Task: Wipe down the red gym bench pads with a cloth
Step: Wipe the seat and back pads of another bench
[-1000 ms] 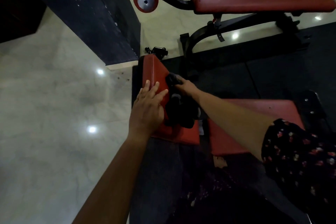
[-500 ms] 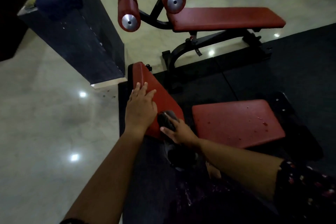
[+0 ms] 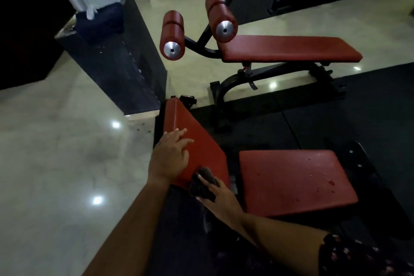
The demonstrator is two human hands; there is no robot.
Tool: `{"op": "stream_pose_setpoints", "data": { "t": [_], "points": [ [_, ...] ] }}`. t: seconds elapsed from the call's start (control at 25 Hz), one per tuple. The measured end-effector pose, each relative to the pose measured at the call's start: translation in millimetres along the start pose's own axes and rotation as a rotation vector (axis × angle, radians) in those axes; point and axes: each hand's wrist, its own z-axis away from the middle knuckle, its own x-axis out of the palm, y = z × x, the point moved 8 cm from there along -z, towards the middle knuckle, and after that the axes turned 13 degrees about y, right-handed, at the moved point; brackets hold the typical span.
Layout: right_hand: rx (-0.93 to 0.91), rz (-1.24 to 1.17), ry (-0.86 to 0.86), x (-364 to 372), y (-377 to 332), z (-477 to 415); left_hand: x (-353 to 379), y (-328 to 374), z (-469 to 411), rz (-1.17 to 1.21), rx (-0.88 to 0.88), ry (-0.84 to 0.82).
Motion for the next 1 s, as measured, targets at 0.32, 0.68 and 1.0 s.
{"op": "stream_pose_setpoints", "data": {
  "t": [0.32,0.68,1.0],
  "points": [
    [-0.362,0.106,-0.270,-0.7,21.3,-52.1,3.8,-2.4,19.1,-0.271,-0.177,0.042],
    [-0.305,0.030,-0.199,-18.6,24.8,-181.6,10.4,5.2,38.3,-0.401,-0.068,-0.072],
    [0.102,-0.134,-0.184,-14.6,40.4,-260.9,16.4,-0.9,39.3,-0.375,-0.100,-0.201]
  ]
}}
